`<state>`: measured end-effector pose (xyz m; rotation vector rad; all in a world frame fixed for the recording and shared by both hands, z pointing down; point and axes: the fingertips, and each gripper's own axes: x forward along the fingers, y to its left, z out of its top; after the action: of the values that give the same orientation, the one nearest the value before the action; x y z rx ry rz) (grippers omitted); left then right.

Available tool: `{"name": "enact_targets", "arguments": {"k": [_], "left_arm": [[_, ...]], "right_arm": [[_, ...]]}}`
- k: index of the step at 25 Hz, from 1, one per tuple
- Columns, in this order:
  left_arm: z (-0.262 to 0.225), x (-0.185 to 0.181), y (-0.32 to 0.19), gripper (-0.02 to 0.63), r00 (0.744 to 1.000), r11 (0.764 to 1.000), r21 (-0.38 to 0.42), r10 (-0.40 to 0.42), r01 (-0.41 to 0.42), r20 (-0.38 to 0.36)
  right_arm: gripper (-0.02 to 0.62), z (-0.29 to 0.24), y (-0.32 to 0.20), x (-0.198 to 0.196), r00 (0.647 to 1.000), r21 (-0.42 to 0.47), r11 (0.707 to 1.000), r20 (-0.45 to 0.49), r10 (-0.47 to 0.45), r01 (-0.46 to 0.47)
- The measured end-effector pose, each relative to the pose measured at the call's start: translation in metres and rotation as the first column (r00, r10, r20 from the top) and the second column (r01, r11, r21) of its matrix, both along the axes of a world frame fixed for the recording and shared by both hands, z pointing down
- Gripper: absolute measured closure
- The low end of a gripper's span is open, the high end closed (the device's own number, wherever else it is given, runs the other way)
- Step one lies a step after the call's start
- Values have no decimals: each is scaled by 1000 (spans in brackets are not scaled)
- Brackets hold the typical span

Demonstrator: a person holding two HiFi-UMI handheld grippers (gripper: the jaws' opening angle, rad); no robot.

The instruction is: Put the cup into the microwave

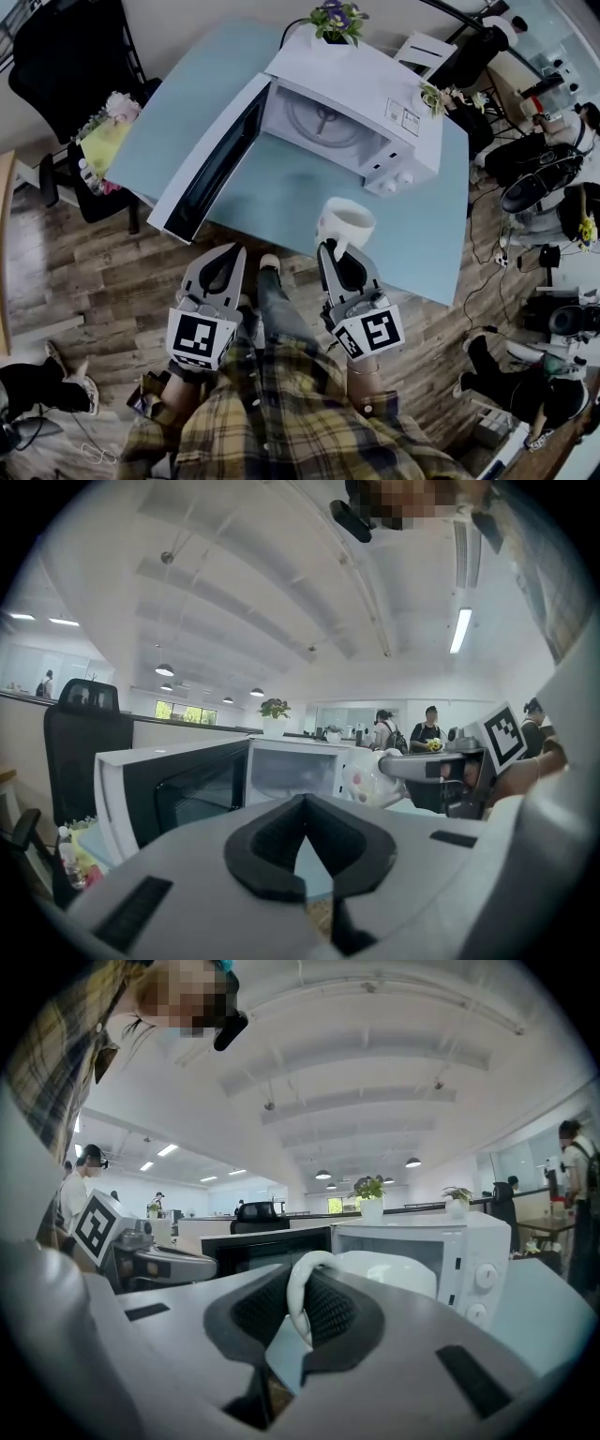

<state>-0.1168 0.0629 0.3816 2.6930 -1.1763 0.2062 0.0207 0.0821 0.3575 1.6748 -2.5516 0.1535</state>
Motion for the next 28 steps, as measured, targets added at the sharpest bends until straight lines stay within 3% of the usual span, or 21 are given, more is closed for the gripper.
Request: {"name": "enact_targets", "arguments": {"k": [15, 28], "left_arm": [[-22, 62, -111, 614, 999, 998, 48, -40, 39, 18], [-19, 92, -154, 614, 997, 994, 72, -80, 78, 25]], "right_arm": [[555, 3, -109, 54, 997, 2, 998, 39, -63, 63], [555, 14, -152, 74, 990, -13, 991, 49, -132, 133]]}}
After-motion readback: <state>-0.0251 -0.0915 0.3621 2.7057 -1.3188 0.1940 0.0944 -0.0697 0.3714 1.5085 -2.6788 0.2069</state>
